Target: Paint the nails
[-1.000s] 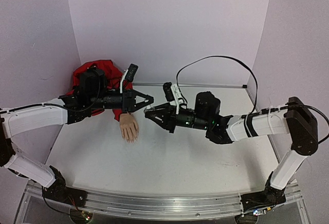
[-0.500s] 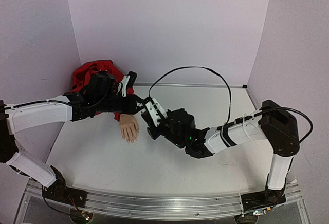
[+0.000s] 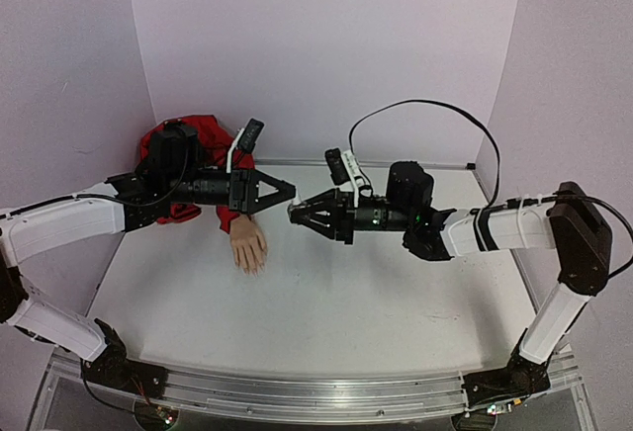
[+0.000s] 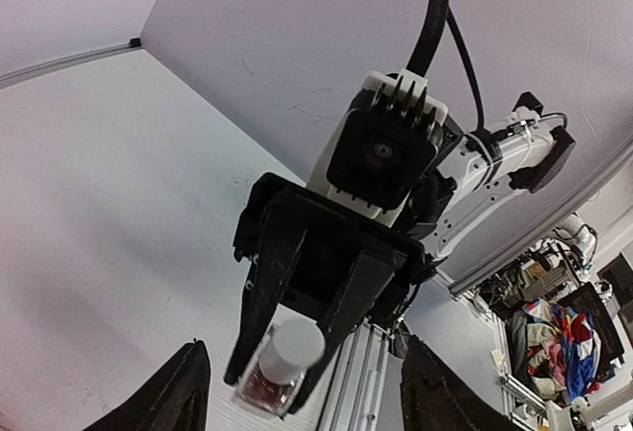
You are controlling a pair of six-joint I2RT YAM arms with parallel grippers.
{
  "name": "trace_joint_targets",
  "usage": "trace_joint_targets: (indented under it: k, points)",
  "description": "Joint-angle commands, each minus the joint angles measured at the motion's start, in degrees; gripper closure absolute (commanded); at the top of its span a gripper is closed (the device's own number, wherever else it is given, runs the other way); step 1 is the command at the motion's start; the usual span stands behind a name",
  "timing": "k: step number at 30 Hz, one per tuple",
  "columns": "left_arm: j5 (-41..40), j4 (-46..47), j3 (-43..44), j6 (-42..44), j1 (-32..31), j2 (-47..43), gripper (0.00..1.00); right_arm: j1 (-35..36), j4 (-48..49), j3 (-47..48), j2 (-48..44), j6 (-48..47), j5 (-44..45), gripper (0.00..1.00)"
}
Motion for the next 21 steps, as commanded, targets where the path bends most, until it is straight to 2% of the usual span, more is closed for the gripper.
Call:
trace_joint_targets:
  k: [1, 9, 12, 15, 17, 18, 20, 21]
  points:
    - [6.44, 5.54, 1.08, -0.58, -0.61, 0.14, 0.38, 0.1, 8.1, 0.95, -2.29, 7.59, -13.44, 1.0]
    - [7.31, 5.68, 1.42, 1.35, -2.9, 0.61, 0.63, -0.17, 11.07, 0.65, -1.1, 8.93, -9.0, 1.0]
    - [5.15, 5.61, 0.88, 1.71, -2.9, 0.67, 0.74, -0.21, 10.96, 1.05, -0.31, 8.57, -7.5, 1.0]
    - [0.53, 5.48, 0.5, 2.18, -3.0, 0.44, 0.86, -0.2, 8.78, -0.16, -0.51, 4.81, -0.45, 1.0]
    - [-4.17, 4.56, 0.49, 2.3, -3.07, 0.58, 0.94, 0.73, 2.38, -0.92, -1.88, -0.81, 11.09, 1.0]
    - [-8.47, 3.67, 0.57, 2.17, -3.15, 0.69, 0.99, 2.22, -1.56, -0.92, -2.56, -4.74, 21.0, 1.0]
    - [-17.05, -0.05, 1.48, 1.61, -3.62, 1.33, 1.0, 7.69, -7.76, 0.86, -1.8, -14.77, 48.43, 1.0]
    - [-21.42, -2.81, 2.46, 1.02, -3.86, 2.08, 1.0, 10.7, -8.45, 2.23, -0.27, -18.73, 66.52, 1.0]
